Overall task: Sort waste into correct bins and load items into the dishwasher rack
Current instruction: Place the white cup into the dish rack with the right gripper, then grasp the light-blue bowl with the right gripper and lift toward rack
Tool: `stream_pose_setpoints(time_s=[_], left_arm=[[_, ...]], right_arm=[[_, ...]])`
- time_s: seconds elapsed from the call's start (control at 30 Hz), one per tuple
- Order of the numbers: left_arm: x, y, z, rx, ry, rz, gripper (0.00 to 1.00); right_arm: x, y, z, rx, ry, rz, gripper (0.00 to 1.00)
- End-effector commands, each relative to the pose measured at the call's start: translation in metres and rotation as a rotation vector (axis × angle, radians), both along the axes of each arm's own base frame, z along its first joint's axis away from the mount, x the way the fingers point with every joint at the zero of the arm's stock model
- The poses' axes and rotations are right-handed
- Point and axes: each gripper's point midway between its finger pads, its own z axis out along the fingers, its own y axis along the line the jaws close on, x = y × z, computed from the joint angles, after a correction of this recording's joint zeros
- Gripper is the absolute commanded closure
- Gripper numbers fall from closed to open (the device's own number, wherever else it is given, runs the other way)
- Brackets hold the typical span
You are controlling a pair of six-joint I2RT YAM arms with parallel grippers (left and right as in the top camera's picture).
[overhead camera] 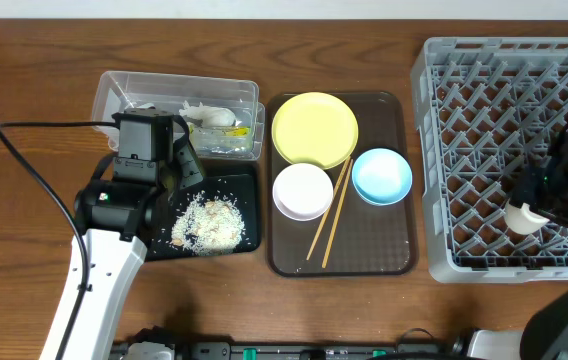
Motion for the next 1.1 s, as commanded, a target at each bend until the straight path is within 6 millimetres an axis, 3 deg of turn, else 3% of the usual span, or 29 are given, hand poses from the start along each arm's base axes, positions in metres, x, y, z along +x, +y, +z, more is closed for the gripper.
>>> stream_pose_setpoints(time_s=[0.0,0.07,0.13,0.27,0.37,0.47,0.53,0.63,0.73,0.87,1.07], left_arm=[[0.002,-0.001,-0.001,-0.008,0.003,0.003,0.44],[0.002,-0.001,-0.001,-0.008,0.003,0.003,0.44],[0.002,-0.001,-0.001,-0.008,0.003,0.003,0.44],[0.002,0.0,-0.001,-0.008,0.003,0.003,0.44],[0.002,0.0,-0.001,-0.007,0.003,0.003,0.44],[0.002,0.0,-0.001,-0.007,0.004,0.003,0.44],[0.001,0.0,-0.002,-0.006,0.009,0.003,0.44],[-0.005,0.003,-0.006,0.011,0.035,0.009,0.43],[-0.015,0.016,-0.012,0.071,0.08,0.046,0.44],[-0.022,0.018,-0.015,0.083,0.112,0.052,0.43],[-0.023,0.018,-0.016,0.083,0.119,0.052,0.44]], right_arm=[[-0.003,-0.004,-0.016,0.014,0.05,-0.03,0.36],[-0.003,-0.002,-0.023,0.037,0.068,-0.029,0.14],[-0.002,0.0,-0.027,0.052,0.077,-0.029,0.06],[-0.002,0.003,-0.023,0.067,0.065,-0.028,0.06],[0.005,0.004,-0.003,0.06,0.004,-0.024,0.08],[0.022,0.01,0.028,0.07,-0.131,-0.004,0.09],[0.039,0.026,0.052,0.11,-0.253,0.067,0.12],[0.063,0.066,0.087,0.199,-0.449,0.265,0.16],[0.076,0.105,0.107,0.228,-0.545,0.465,0.19],[0.084,0.15,0.099,0.224,-0.527,0.643,0.2],[0.097,0.196,0.056,0.226,-0.407,0.739,0.26]])
